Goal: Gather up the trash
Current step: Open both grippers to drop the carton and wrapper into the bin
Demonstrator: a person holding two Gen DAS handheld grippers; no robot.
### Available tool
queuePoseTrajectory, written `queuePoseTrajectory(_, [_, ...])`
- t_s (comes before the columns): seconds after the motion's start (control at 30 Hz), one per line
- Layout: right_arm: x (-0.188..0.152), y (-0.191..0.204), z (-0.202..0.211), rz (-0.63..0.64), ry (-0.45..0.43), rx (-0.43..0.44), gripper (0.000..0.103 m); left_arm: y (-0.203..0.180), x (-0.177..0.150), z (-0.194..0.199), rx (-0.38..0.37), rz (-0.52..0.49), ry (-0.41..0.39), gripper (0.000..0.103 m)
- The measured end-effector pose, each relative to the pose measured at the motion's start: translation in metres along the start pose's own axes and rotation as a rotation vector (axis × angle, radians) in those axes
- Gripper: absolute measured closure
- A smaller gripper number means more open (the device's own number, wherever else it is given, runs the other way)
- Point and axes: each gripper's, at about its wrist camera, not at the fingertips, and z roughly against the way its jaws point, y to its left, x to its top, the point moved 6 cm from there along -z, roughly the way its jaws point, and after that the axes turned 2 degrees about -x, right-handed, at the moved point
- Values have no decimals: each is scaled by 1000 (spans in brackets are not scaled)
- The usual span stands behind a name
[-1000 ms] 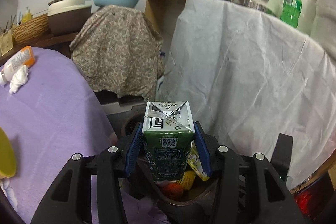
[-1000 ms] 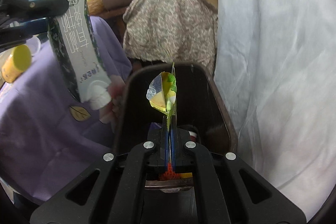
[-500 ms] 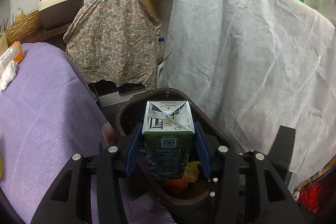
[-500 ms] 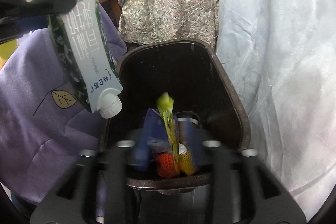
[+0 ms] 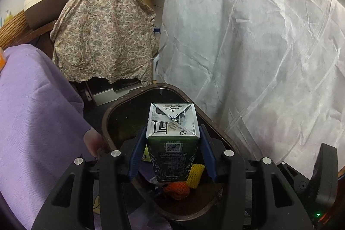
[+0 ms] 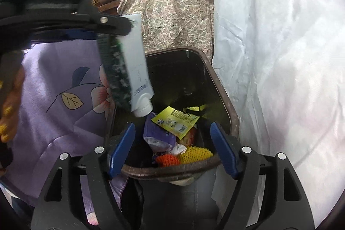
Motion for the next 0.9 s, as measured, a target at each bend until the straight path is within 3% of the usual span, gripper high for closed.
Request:
queuePoseTrajectory(0.1, [-4,-3,1,-11,17,-9,30,-2,-4,-4,-26,-5,8,53])
queuePoseTrajectory(0.2, [-9,-5,4,-17,22,-12,30,-3,-3,-1,-21,-17,-16,29])
queuePoseTrajectory(0.3, [-9,-8,5,-28,23,-14,30,-3,1,7,-31,-10,-54,22])
queuePoseTrajectory(0.73, [-5,-7,9,-45,-1,-17,26,5,3,36,-31,56,-91,14])
queuePoseTrajectory(0.9, [-1,-3,12,-38,-13,-5,25,3,3,56,-69,88,-113,12])
